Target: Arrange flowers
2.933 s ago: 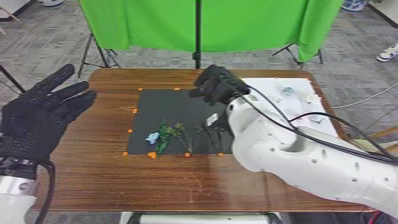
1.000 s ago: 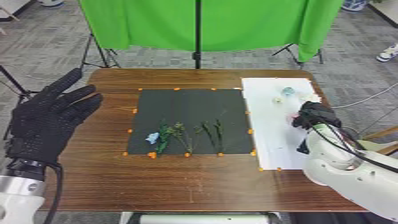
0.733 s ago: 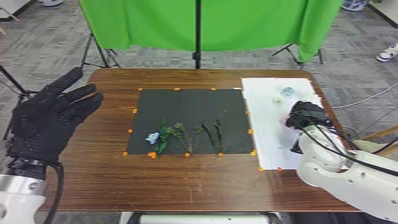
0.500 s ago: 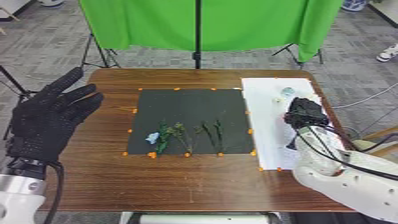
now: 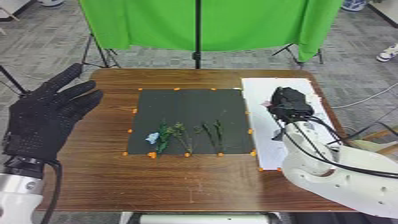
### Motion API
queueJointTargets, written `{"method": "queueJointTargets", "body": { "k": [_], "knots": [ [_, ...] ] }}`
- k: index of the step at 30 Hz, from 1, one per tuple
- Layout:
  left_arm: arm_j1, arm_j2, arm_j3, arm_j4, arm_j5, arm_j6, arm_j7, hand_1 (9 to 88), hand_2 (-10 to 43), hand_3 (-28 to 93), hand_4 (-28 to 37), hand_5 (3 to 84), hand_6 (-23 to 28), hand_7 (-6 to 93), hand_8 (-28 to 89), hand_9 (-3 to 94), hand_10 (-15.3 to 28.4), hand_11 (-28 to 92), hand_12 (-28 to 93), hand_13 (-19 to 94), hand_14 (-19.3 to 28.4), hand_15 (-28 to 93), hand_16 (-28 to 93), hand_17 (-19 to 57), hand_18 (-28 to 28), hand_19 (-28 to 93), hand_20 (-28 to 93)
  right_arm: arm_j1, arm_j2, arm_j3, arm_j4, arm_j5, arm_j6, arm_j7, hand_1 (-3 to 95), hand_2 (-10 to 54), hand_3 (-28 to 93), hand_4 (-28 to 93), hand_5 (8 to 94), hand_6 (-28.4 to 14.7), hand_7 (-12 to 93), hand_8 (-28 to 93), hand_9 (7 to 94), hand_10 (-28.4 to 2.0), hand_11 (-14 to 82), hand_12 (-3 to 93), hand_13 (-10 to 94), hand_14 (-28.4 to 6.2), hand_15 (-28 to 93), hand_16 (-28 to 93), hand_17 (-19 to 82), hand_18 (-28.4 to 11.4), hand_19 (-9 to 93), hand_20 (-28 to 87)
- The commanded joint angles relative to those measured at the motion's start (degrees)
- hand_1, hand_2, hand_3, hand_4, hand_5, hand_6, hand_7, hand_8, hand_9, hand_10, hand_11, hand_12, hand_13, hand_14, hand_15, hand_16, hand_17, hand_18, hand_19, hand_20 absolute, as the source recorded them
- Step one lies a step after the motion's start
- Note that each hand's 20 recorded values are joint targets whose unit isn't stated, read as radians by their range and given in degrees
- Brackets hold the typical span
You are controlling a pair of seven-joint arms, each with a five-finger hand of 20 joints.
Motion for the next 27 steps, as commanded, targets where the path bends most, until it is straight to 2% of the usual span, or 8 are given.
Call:
{"method": "queueJointTargets", "body": {
  "k": [1,6,9,12,16,18,21,27],
  "knots": [
    [-1.31,1.79,-0.48,-0.17,0.52,-1.81,-0.15,23.4,7.3,77,-24.3,32.7,7.9,17.1,-11,30.8,21.0,26,11,23,28.3,45,-8,-10.6,28.4,58,1,9.59,-18.09,-3.1,2.48,0.83,-0.27,-6.0,56.9,-9.5,64,-28,88.5,2.9,16,3,93.7,-5.8,28.5,23.3,87,-3.1,54,22,43,-18.7,93,25],
    [-3.41,3.77,-0.23,0.7,0.33,-3.34,0.33,23.6,7.1,76,-24.1,33.1,7.9,16.3,-11,31.2,20.9,25,11,24,28.2,44,-7,-6.4,28.4,66,5,14.02,-28.68,-8.33,7.58,3.79,-0.04,-6.91,56.3,-9.5,65,-28,88.6,3.0,16,3,93.7,-5.8,28.7,23.2,87,-3.2,54,22,43,-18.7,93,26],
    [-4.92,5.65,0.54,1.42,0.2,-3.73,2.34,23.5,7.1,76,-24.0,33.0,7.8,16.1,-11,31.1,20.9,25,11,24,28.3,44,-7,-5.2,28.4,69,6,17.88,-33.79,-12.74,9.97,6.46,0.81,-5.86,56.4,-9.5,64,-28,88.6,3.0,16,3,93.7,-5.8,29.2,22.9,87,-3.1,55,22,43,-18.7,93,26],
    [-7.0,6.96,1.58,2.0,0.27,-4.14,2.93,23.5,7.0,76,-24.1,33.0,7.9,16.0,-11,31.1,20.9,24,11,24,28.3,44,-7,-5.2,28.4,69,7,22.54,-37.31,-18.31,11.46,6.81,0.5,-4.73,56.6,-9.5,64,-28,88.5,3.1,16,3,93.7,-5.9,29.7,22.6,86,-3.2,55,22,43,-18.7,93,27],
    [-7.94,7.76,1.13,2.25,0.38,-4.64,3.03,23.4,7.0,76,-24.1,33.0,7.8,16.0,-11,31.2,20.8,25,11,24,28.4,44,-7,-5.4,28.4,68,7,26.02,-40.46,-22.26,12.32,10.24,0.37,-4.56,56.9,-9.5,63,-28,88.3,3.3,16,3,93.7,-5.8,29.5,22.5,86,-3.3,55,22,42,-18.6,93,27],
    [-7.89,7.47,0.55,2.19,0.52,-5.03,2.47,23.4,7.0,76,-24.1,33.0,7.8,16.0,-11,31.2,20.8,25,11,24,28.4,44,-7,-5.5,28.4,68,7,26.77,-41.56,-23.44,12.75,10.66,0.3,-4.38,56.8,-9.5,63,-28,88.0,3.9,16,3,93.7,-5.8,29.5,22.4,86,-3.5,56,22,42,-18.6,93,27],
    [-7.35,7.49,-0.02,2.0,0.53,-4.94,2.53,23.4,6.9,76,-24.0,33.0,7.9,15.9,-11,31.2,20.8,25,11,24,28.4,44,-7,-5.6,28.4,68,8,27.9,-42.95,-25.09,13.25,13.04,0.32,-5.08,56.6,-9.5,62,-28,87.9,4.1,16,2,93.7,-5.6,29.7,22.2,85,-3.6,56,22,41,-18.6,93,27],
    [-7.81,7.73,0.45,2.33,0.32,-5.31,2.78,23.4,6.9,76,-24.0,33.1,7.9,16.0,-11,31.3,20.8,25,11,24,28.4,44,-7,-5.7,28.4,67,9,29.39,-44.59,-29.03,13.7,12.77,-0.34,-5.96,57.0,-9.5,61,-28,87.0,4.7,15,1,93.7,-5.5,30.0,21.8,85,-3.6,57,22,41,-18.5,93,27]
  ]
}}
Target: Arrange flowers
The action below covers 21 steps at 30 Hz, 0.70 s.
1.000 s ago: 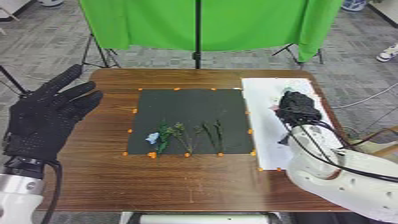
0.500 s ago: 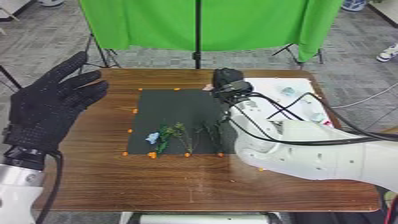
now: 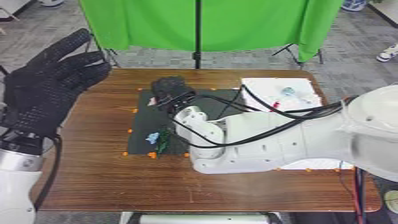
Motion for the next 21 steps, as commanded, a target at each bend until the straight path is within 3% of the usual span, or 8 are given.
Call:
{"method": "queueJointTargets", "body": {
  "k": [1,6,17,21],
  "knots": [
    [0.14,-0.14,0.34,0.51,0.16,-1.15,-0.29,23.4,6.9,76,-24.0,33.1,7.9,16.0,-11,31.3,20.8,24,11,24,28.4,44,-7,-5.7,28.4,67,9,2.73,-2.19,-3.7,0.29,-1.87,-1.27,-1.14,57.1,-9.5,61,-28,86.9,4.8,15,1,93.7,-5.5,30.1,21.7,85,-3.6,57,22,40,-18.5,93,27],
    [0.61,0.12,0.53,0.41,0.05,-1.06,0.52,23.5,6.9,76,-24.1,33.0,7.8,16.1,-11,31.3,20.8,25,11,24,28.4,44,-7,-5.8,28.4,66,10,2.01,-2.47,-5.08,0.83,-1.97,-2.01,-0.61,57.0,-9.5,60,-28,86.4,5.4,15,0,93.7,-5.3,30.9,21.2,84,-3.5,57,22,40,-18.2,93,27],
    [-0.05,0.46,1.37,0.61,-0.02,-0.89,0.58,23.5,6.9,76,-24.1,33.0,7.9,15.9,-10,31.2,20.9,24,11,24,28.4,44,-7,-5.8,28.4,64,13,0.84,-1.85,-3.91,1.29,0.27,-5.94,-0.98,55.5,-9.5,60,-28,84.7,5.8,15,-1,93.7,-5.7,32.3,18.4,84,-3.5,58,22,39,-18.2,93,27],
    [-0.27,0.18,1.59,0.63,0.08,-1.08,-0.05,23.6,6.9,76,-24.0,33.0,7.9,15.9,-10,31.2,20.9,25,11,24,28.4,44,-7,-5.8,28.4,64,14,0.42,-1.48,-3.08,1.44,1.18,-8.9,-0.47,53.8,-9.5,60,-28,83.0,5.3,14,-1,93.7,-5.9,31.6,18.2,84,-3.7,58,22,39,-18.3,93,27]
  ]
}}
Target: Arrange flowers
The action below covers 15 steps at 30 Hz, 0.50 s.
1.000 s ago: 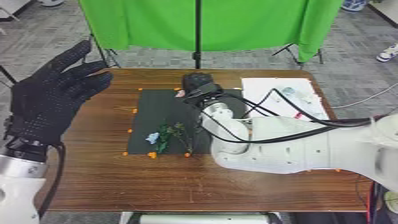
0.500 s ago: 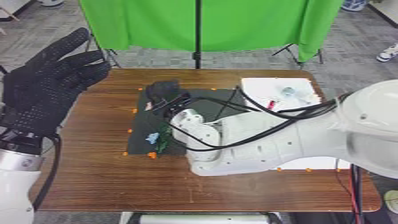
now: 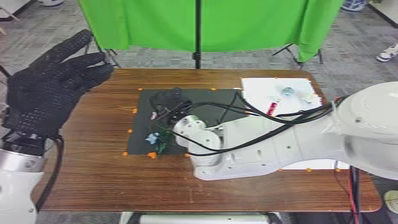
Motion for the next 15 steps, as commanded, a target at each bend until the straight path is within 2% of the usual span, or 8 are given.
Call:
{"method": "queueJointTargets", "body": {
  "k": [1,3,4,10,12,13,14,15],
  "knots": [
    [-0.06,-0.05,0.77,0.45,0.02,-0.47,-0.49,23.5,6.9,76,-24.0,33.0,7.9,16.0,-10,31.2,20.9,25,11,24,28.4,44,-7,-5.8,28.4,64,14,-0.37,0.53,2.08,0.41,1.45,-5.16,0.17,53.8,-9.5,60,-28,82.5,5.2,14,-1,93.7,-5.9,31.4,18.4,83,-3.8,58,21,39,-18.3,93,27],
    [0.16,-0.1,0.91,0.36,0.01,-0.21,-0.2,23.6,7.0,76,-24.0,33.0,7.9,16.0,-11,31.2,20.9,25,11,24,28.4,44,-7,-5.8,28.4,63,15,-0.56,0.79,2.32,0.59,2.39,-5.95,0.32,53.3,-9.5,60,-28,81.9,5.1,14,-1,93.7,-6.0,30.9,18.4,83,-3.9,59,21,38,-18.4,93,27],
    [0.43,-0.4,0.6,0.34,0.06,-0.58,-0.41,23.5,7.0,76,-24.0,33.0,7.9,16.0,-11,31.2,20.9,25,11,24,28.4,44,-7,-5.7,28.4,63,16,-0.93,0.89,2.67,0.72,2.56,-6.33,0.32,53.2,-9.5,59,-28,81.8,5.1,14,-1,93.7,-6.0,30.7,18.4,83,-3.9,59,21,38,-18.4,93,27],
    [0.17,-0.74,0.92,0.43,0.03,-0.56,-0.64,23.6,7.1,76,-24.0,33.0,7.9,15.9,-11,31.1,20.8,25,11,24,28.4,44,-7,-5.7,28.4,62,18,-1.55,1.21,3.2,0.88,2.8,-7.57,0.97,52.8,-9.5,57,-28,79.9,4.3,13,-2,93.6,-6.2,30.0,18.9,82,-4.1,59,21,38,-18.5,93,27],
    [0.45,-0.02,0.93,0.42,-0.28,-0.24,0.02,23.6,7.1,76,-23.9,33.0,7.9,16.0,-11,31.2,20.9,25,11,24,28.4,44,-7,-5.6,28.4,62,19,-1.49,1.06,3.22,0.93,2.81,-7.65,1.06,51.7,-9.5,58,-28,78.1,4.0,14,-2,93.3,-6.3,30.1,19.1,82,-4.1,59,21,38,-18.5,93,27],
    [0.68,-0.09,0.89,0.39,-0.33,-0.24,0.14,23.6,7.1,76,-23.9,33.0,7.9,16.0,-11,31.1,20.8,25,11,24,28.4,44,-7,-5.6,28.4,62,19,-1.42,1.06,3.15,0.81,2.99,-7.64,0.84,50.7,-9.5,59,-28,76.6,3.9,14,-2,93.2,-6.4,30.1,19.3,82,-4.2,59,21,38,-18.6,93,27],
    [0.27,-0.35,0.95,0.47,-0.28,-0.46,-0.43,23.6,7.1,76,-23.9,33.0,7.9,16.0,-11,31.1,20.9,25,11,24,28.4,44,-7,-5.6,28.4,62,19,-1.59,1.22,3.39,0.77,2.89,-7.58,0.87,50.4,-9.5,59,-28,76.2,3.8,14,-2,93.2,-6.4,30.1,19.3,82,-4.2,59,21,38,-18.5,93,27],
    [0.31,-0.34,0.98,0.33,-0.34,-0.08,-0.5,23.6,7.1,76,-23.9,33.0,7.9,16.0,-11,31.2,20.9,25,11,24,28.4,44,-7,-5.6,28.4,61,20,-1.7,1.33,3.67,0.7,2.84,-7.81,0.8,49.6,-9.5,60,-28,75.8,3.8,14,-2,93.1,-6.4,30.1,19.4,82,-4.1,59,21,38,-18.6,93,27]
  ]
}}
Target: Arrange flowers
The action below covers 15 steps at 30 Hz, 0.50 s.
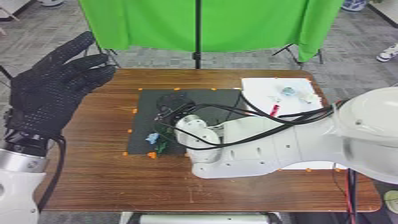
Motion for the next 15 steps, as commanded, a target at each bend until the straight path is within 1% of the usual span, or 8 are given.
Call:
{"method": "queueJointTargets", "body": {
  "k": [1,3,5,6,7,9,13,15],
  "knots": [
    [0.74,-0.23,0.26,0.2,-0.3,0.09,-0.14,23.6,7.1,76,-23.9,33.0,7.9,16.0,-11,31.2,20.9,25,11,24,28.4,44,-7,-5.6,28.4,61,20,0.31,0.42,0.81,-0.07,-0.33,-0.78,0.29,48.5,-9.5,61,-28,75.0,3.8,14,-3,93.1,-6.5,30.1,19.4,82,-4.1,59,21,38,-18.6,93,27],
    [0.9,-0.48,0.14,0.18,-0.3,-0.04,-0.3,23.7,7.1,76,-23.9,33.0,7.9,16.0,-11,31.2,20.9,25,11,24,28.4,44,-7,-5.6,28.4,61,21,0.11,0.5,0.87,-0.1,-0.4,-0.79,0.12,47.5,-9.5,62,-28,74.5,3.8,15,-3,93.0,-6.6,30.2,19.4,82,-4.2,60,21,38,-18.6,93,27],
    [1.54,0.47,0.16,0.16,-0.85,0.88,0.68,23.7,7.1,76,-24.0,32.9,7.9,15.9,-11,31.2,20.9,25,11,24,28.4,44,-7,-5.5,28.4,60,22,0.05,0.54,0.96,-0.19,-0.1,-0.71,0.11,46.7,-9.5,63,-28,74.1,3.8,15,-4,92.9,-6.6,30.3,19.3,82,-4.2,60,21,38,-18.6,93,27],
    [1.64,0.52,0.12,0.19,-0.87,0.85,0.77,23.8,7.2,76,-24.0,32.9,7.9,15.9,-11,31.2,20.9,25,11,24,28.4,44,-7,-5.5,28.4,60,23,-0.03,0.54,0.98,-0.2,-0.26,-0.51,0.15,46.1,-9.5,64,-28,73.7,3.8,15,-4,92.7,-6.7,30.4,19.4,82,-4.2,60,21,38,-18.6,93,27],
    [1.63,0.28,0.08,0.17,-0.79,0.68,0.38,23.8,7.1,76,-24.0,32.9,7.9,16.0,-10,31.2,20.9,25,11,24,28.4,44,-7,-5.5,28.4,60,23,-0.27,0.62,1.15,-0.25,-0.51,-0.78,0.06,45.9,-9.5,64,-28,73.4,3.8,15,-5,92.7,-6.7,30.5,19.4,82,-4.2,60,21,38,-18.6,93,27],
    [1.55,0.42,0.34,0.2,-0.95,1.09,0.55,23.8,7.2,76,-24.0,33.0,7.9,16.0,-11,31.2,21.0,25,11,24,28.4,44,-7,-5.5,28.4,59,24,-0.08,0.49,0.89,-0.21,-0.32,0.02,0.37,45.9,-9.5,64,-28,72.9,3.9,15,-5,92.6,-6.7,30.5,19.4,82,-4.3,60,20,38,-18.6,93,27],
    [1.09,0.29,0.63,0.31,-0.81,0.54,0.2,23.8,7.2,76,-24.0,33.0,7.9,16.1,-11,31.2,21.1,25,11,24,28.4,44,-7,-5.5,28.4,59,25,0.15,0.47,0.75,-0.02,-0.8,0.68,1.1,45.1,-9.5,64,-28,72.8,3.9,15,-6,92.7,-6.8,30.5,19.2,82,-4.3,60,20,37,-18.7,93,27],
    [1.33,0.47,0.61,0.25,-0.91,1.01,0.46,23.9,7.2,76,-24.0,33.0,7.9,16.2,-11,31.2,21.0,25,11,24,28.4,44,-7,-5.4,28.4,58,26,0.54,0.43,0.5,0.0,-0.38,1.83,1.13,44.7,-9.5,63,-28,72.7,3.8,15,-6,92.6,-6.9,30.5,19.3,82,-4.5,60,20,37,-18.7,93,27]
  ]
}}
